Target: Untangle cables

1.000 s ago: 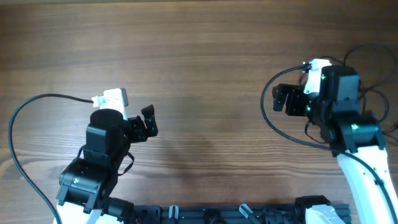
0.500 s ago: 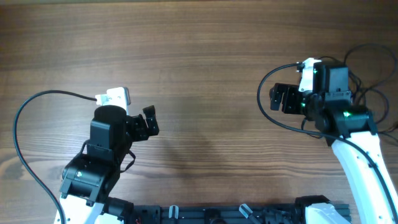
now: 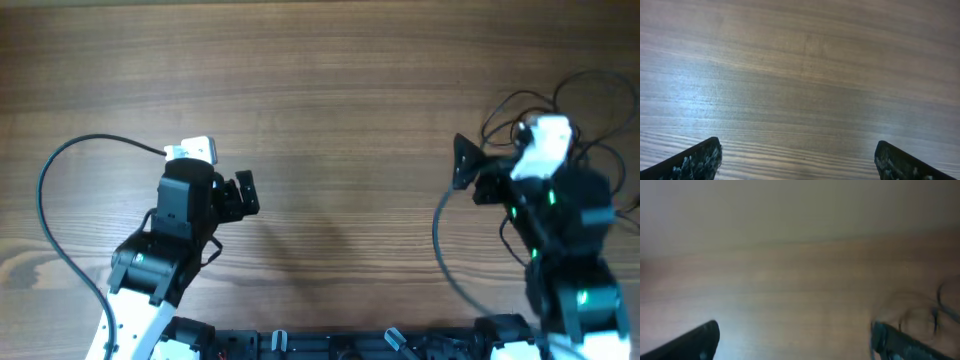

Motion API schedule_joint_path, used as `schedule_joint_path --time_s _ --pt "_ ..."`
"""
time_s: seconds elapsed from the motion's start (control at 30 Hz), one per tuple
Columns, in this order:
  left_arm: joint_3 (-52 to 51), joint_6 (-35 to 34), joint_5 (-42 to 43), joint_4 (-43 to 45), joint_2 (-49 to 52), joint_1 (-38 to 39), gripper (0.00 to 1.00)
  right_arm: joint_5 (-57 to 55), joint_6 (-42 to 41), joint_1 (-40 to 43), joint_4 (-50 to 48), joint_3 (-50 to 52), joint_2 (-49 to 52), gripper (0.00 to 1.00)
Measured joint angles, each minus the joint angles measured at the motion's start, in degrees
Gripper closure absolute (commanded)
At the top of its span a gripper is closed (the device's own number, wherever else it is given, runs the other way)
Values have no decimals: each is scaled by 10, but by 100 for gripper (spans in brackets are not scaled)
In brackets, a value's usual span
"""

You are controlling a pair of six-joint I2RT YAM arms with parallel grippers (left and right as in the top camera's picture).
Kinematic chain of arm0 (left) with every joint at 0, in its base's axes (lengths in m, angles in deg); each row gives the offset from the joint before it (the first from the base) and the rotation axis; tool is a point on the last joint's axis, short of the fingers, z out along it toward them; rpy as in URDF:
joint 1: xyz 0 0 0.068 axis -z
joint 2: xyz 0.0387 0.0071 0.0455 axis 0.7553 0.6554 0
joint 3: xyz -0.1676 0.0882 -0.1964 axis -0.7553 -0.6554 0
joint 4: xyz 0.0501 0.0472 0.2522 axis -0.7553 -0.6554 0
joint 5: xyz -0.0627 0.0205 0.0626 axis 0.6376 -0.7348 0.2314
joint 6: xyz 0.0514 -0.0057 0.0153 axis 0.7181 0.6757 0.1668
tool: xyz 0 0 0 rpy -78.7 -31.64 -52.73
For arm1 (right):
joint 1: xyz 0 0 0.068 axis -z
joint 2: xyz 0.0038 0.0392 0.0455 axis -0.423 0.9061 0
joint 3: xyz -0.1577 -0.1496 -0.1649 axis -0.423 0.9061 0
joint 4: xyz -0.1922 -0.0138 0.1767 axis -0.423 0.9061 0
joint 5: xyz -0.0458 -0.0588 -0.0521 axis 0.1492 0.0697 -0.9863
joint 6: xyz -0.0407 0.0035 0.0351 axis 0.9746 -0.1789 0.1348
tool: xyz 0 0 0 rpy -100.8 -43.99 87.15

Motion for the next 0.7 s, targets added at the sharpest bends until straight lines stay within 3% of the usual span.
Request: schedule_joint_path --time_s 0.3,0.7 --pt "-1 0 0 -1 55 0 0 5 2 0 -214 217 -210 0" --pt "-2 0 0 -1 107 0 0 5 9 0 -391 367 -315 0"
